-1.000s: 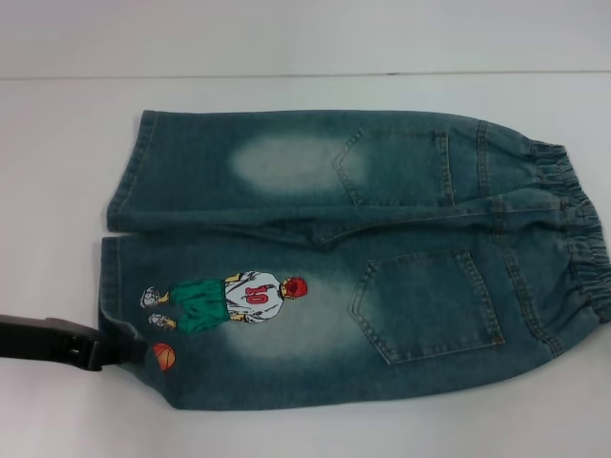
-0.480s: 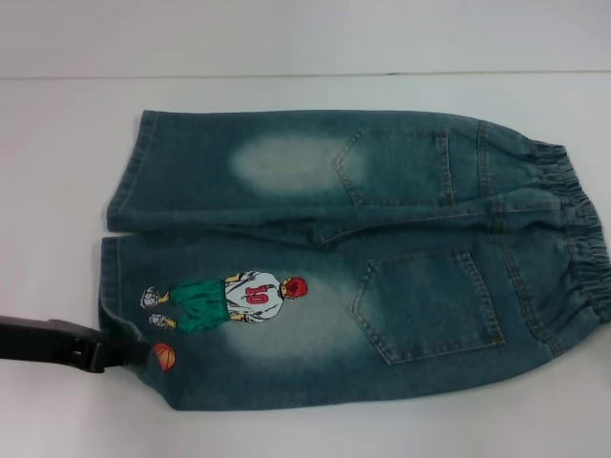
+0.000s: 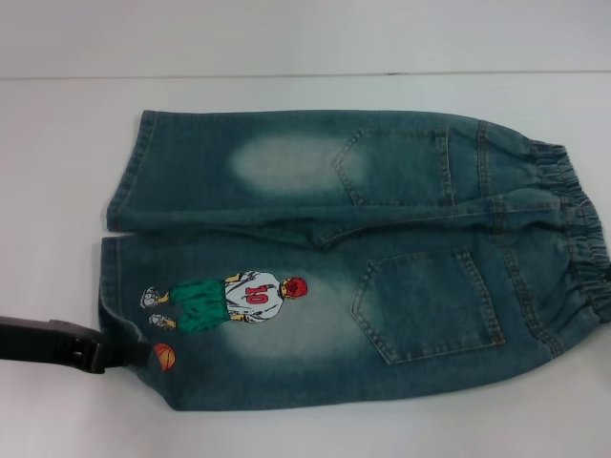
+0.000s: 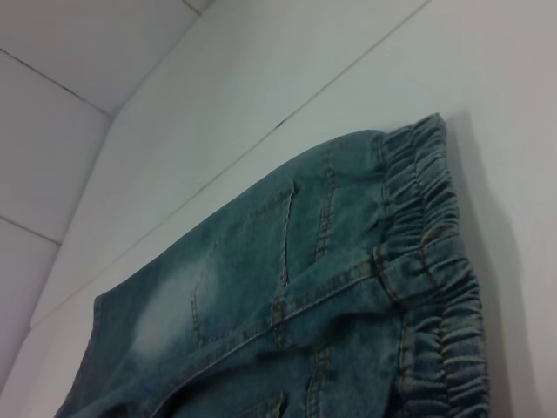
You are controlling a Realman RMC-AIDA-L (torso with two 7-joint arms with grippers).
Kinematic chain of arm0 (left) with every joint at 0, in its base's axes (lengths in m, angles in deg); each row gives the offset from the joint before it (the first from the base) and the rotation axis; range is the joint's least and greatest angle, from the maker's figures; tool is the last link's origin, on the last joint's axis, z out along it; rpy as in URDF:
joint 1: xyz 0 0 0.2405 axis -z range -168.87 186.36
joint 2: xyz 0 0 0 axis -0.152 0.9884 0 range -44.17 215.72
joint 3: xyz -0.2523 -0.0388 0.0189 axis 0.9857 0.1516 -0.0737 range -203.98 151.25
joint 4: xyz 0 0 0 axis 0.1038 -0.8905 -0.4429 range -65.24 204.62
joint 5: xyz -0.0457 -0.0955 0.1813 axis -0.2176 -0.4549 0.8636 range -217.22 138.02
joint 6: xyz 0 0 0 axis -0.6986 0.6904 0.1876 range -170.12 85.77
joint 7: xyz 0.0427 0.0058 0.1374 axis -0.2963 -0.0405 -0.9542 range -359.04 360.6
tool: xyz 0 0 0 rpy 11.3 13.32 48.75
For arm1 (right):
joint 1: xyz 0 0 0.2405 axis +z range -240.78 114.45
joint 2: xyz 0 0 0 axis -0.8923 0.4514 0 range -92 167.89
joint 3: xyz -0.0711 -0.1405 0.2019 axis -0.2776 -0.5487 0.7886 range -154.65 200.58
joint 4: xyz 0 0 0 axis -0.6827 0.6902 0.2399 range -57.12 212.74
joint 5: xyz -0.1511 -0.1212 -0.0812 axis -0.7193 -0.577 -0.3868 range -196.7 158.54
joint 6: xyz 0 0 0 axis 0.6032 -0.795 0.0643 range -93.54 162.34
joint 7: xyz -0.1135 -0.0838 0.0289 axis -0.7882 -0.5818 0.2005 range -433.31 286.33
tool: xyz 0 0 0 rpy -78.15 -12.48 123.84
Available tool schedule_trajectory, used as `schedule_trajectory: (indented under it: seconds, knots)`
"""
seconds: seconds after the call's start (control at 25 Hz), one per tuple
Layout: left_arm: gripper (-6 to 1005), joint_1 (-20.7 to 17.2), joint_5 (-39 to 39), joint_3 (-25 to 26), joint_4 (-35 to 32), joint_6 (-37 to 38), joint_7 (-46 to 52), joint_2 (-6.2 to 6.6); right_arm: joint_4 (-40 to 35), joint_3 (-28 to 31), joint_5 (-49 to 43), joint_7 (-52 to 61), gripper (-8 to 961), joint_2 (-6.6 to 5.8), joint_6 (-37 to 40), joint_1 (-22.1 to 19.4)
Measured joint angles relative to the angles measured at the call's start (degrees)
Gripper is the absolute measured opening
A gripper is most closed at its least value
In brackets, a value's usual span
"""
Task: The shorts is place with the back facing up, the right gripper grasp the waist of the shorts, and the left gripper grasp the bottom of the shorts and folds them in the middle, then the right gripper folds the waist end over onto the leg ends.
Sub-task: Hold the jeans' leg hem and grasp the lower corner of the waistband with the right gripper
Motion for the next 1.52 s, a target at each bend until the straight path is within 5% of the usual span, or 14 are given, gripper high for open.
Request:
schedule_trajectory:
  seconds: [1.52]
  knots:
    - [6,0.1,-1.3,0.0,0.6,0.6,0.0,0.1,0.0,-6.3,0.3,1.3,906,0.08,0.1,2.6]
